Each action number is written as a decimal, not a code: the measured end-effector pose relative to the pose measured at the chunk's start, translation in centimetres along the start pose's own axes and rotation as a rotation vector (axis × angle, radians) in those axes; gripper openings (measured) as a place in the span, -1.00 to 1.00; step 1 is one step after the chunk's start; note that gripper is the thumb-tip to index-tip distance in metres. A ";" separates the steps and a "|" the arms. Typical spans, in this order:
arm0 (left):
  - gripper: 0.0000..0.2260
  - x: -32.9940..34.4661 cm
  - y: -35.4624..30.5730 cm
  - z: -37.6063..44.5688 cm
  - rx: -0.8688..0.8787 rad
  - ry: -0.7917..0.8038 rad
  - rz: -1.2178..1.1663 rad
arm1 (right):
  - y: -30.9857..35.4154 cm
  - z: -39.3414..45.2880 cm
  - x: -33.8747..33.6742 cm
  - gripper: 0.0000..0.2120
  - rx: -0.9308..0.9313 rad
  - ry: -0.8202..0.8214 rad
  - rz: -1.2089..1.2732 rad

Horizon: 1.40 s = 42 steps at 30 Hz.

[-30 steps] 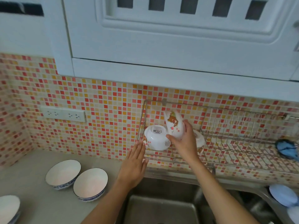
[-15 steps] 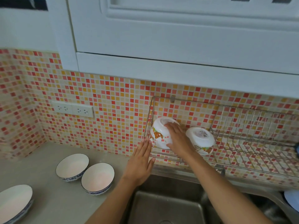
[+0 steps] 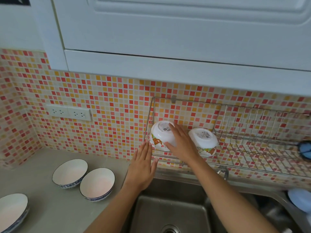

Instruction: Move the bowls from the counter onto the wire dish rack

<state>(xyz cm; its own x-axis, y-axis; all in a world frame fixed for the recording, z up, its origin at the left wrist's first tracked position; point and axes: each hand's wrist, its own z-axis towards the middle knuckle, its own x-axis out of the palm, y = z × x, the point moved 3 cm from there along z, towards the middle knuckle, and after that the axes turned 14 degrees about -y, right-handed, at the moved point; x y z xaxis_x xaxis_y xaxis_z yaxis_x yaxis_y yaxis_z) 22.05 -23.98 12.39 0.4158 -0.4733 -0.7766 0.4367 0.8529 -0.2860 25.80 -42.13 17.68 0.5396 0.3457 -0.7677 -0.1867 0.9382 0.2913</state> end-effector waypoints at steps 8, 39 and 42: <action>-0.41 1.6 -3.7 3.7 0.168 0.011 0.016 | -5.3 -4.9 -3.0 -0.19 0.148 0.039 -0.318; -0.42 3.1 -3.0 10.5 0.070 -0.017 -0.094 | -9.4 -4.1 -4.1 -0.27 0.515 -0.087 -0.069; -0.40 2.9 -3.2 9.1 0.063 0.015 -0.119 | -9.4 -4.1 -4.0 -0.25 0.511 -0.049 -0.101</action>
<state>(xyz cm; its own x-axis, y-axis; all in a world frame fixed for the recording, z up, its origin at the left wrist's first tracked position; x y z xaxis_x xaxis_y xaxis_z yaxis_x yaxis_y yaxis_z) 29.17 -30.06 16.17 0.3460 -0.5664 -0.7480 0.5314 0.7753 -0.3413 22.03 -52.29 15.64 0.5747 0.2414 -0.7820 0.2860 0.8360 0.4683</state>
